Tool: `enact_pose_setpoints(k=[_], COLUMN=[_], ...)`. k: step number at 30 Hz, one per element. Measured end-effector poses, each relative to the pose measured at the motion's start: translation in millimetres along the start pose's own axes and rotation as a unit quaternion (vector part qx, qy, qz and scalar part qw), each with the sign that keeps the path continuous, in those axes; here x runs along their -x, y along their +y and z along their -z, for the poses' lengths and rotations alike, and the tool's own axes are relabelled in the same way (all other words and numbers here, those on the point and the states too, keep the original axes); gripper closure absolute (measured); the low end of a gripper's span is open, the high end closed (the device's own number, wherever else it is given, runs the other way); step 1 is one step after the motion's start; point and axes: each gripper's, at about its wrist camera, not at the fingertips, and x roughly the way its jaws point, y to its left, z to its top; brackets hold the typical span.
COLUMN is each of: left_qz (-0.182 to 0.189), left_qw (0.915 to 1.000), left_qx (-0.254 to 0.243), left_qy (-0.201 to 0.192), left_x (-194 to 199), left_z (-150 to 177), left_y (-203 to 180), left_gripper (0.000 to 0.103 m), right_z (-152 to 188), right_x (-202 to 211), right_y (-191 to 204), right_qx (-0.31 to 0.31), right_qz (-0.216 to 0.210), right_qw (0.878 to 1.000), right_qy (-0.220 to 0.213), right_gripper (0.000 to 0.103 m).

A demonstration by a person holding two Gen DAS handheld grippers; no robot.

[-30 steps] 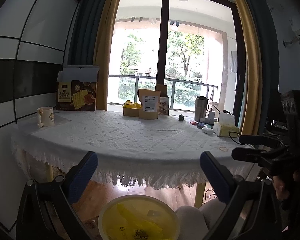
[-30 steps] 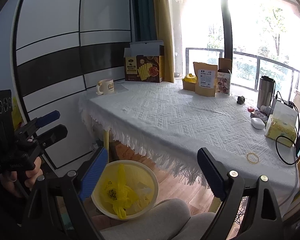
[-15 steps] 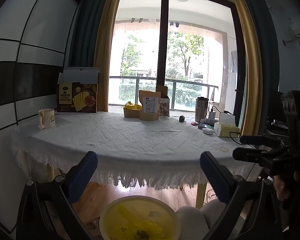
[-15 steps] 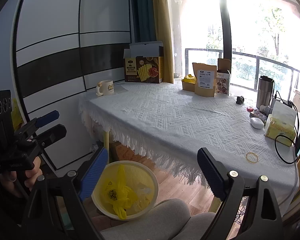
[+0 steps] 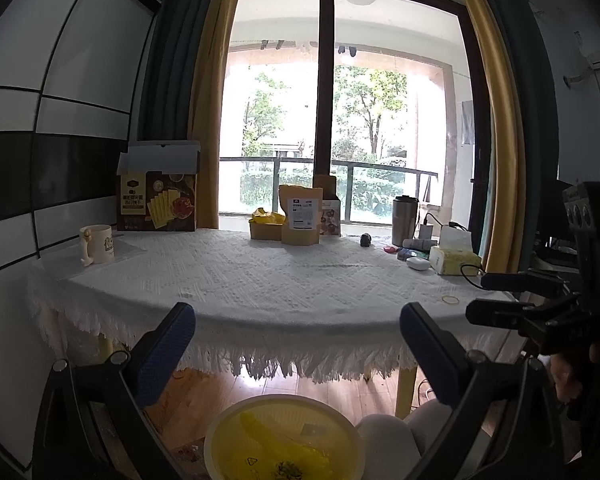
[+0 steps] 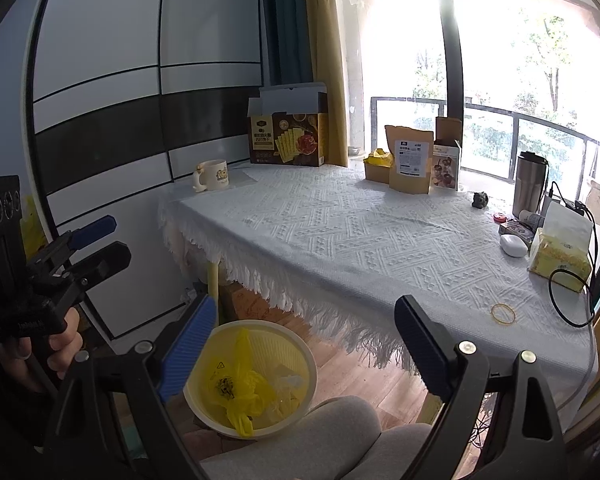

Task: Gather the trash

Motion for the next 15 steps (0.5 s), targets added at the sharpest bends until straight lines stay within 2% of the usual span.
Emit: enact_pose_setpoints(k=[15], left_qz=[0.006], left_qw=[1.0000], left_qx=[-0.003], left_qy=[0.001], left_x=[0.0], left_z=[0.0], left_y=[-1.6], left_gripper=[0.001], right_z=[0.0], right_x=[2.6], right_y=[-2.5], right_qx=[0.001], right_qz=[-0.001], right_qw=[1.000], right_qy=[-0.001], right_gripper=[0.013])
